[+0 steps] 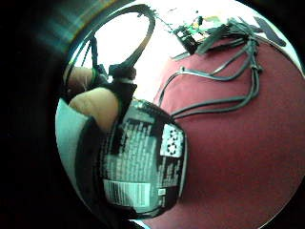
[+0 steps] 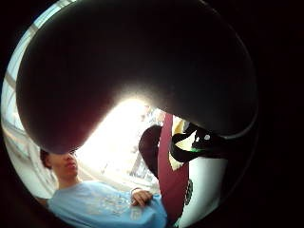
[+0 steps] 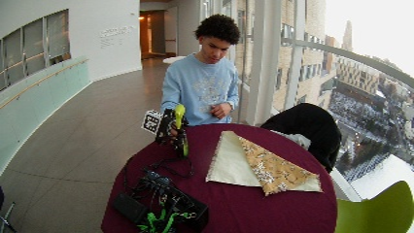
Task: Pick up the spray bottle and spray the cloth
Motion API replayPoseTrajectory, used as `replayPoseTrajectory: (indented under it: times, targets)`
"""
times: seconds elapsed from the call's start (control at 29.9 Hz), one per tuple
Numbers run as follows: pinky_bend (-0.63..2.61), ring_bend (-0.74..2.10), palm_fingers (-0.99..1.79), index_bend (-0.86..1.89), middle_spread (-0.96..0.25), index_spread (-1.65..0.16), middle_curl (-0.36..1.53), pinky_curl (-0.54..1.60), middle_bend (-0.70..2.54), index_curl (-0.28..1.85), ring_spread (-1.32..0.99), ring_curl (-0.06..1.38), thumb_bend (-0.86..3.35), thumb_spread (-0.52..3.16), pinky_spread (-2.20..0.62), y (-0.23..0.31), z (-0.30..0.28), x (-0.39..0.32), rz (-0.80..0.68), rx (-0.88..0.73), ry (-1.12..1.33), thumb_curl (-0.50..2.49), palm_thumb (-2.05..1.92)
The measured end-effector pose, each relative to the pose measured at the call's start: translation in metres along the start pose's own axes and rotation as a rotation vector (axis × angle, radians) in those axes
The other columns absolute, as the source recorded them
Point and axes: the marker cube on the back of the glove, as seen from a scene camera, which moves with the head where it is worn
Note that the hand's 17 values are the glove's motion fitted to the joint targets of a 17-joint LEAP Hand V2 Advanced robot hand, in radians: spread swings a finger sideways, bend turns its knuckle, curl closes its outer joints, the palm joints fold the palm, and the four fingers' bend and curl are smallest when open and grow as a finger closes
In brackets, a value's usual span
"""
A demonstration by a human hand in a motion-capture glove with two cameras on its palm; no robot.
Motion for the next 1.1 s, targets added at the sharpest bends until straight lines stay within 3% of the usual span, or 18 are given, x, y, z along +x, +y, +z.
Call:
replayPoseTrajectory:
  times: [0.23,0.6,0.8,1.1]
  targets:
    - [0.14,0.47,1.07,0.17,-0.11,-0.22,0.47,0.24,0.39,0.38,-0.04,0.39,-0.03,1.0,0.24,-0.024,0.014,-0.046,-0.015,-0.394,0.052,0.51,0.89]
    - [0.15,0.47,1.1,0.16,-0.1,-0.21,0.48,0.24,0.39,0.4,-0.04,0.39,-0.02,1.04,0.25,-0.066,0.073,-0.088,0.08,-0.765,0.129,0.53,0.86]
    - [0.16,0.46,1.09,0.15,-0.1,-0.2,0.48,0.24,0.4,0.41,-0.04,0.39,-0.02,1.07,0.25,-0.081,0.103,-0.089,0.198,-0.902,0.176,0.53,0.86]
    - [0.15,0.46,1.08,0.15,-0.09,-0.19,0.48,0.24,0.39,0.41,-0.03,0.39,-0.02,1.09,0.26,-0.088,0.121,-0.086,0.269,-0.96,0.197,0.53,0.85]
